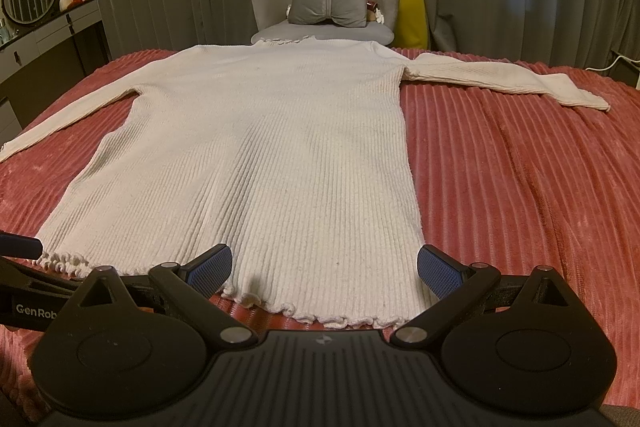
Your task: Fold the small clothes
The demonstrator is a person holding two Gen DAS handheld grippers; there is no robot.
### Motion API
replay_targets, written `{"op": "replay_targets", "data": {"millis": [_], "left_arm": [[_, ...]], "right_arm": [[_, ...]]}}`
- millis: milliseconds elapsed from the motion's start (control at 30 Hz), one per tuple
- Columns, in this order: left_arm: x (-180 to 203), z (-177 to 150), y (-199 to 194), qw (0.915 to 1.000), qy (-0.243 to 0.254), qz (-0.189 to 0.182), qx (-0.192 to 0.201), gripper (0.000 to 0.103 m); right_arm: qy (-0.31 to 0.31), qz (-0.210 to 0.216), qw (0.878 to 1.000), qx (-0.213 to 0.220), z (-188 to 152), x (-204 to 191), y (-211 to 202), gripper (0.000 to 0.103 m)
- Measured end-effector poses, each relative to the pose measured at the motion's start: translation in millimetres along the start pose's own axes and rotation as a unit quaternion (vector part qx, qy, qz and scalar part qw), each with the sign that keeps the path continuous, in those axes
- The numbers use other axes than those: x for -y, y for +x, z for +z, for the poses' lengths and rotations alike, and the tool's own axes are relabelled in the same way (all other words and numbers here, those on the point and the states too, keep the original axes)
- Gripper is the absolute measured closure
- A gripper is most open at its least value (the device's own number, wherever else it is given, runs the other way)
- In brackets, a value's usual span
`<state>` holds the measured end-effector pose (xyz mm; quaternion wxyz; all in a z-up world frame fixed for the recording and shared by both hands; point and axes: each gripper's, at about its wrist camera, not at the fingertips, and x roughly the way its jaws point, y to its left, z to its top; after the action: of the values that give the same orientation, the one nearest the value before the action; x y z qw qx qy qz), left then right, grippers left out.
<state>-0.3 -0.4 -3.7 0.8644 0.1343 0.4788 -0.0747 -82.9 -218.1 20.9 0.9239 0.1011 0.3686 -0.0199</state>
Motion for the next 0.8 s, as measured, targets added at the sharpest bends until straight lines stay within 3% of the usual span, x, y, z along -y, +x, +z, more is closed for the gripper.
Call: {"op": "replay_targets", "data": {"millis": [800], "left_arm": [[-1.9, -0.3, 3.6, 1.0000, -0.001, 0.001, -0.006, 0.000]], "right_arm": [[-0.002, -0.011, 1.000, 0.010, -1.7, -1.0, -0.9, 0.004]]}}
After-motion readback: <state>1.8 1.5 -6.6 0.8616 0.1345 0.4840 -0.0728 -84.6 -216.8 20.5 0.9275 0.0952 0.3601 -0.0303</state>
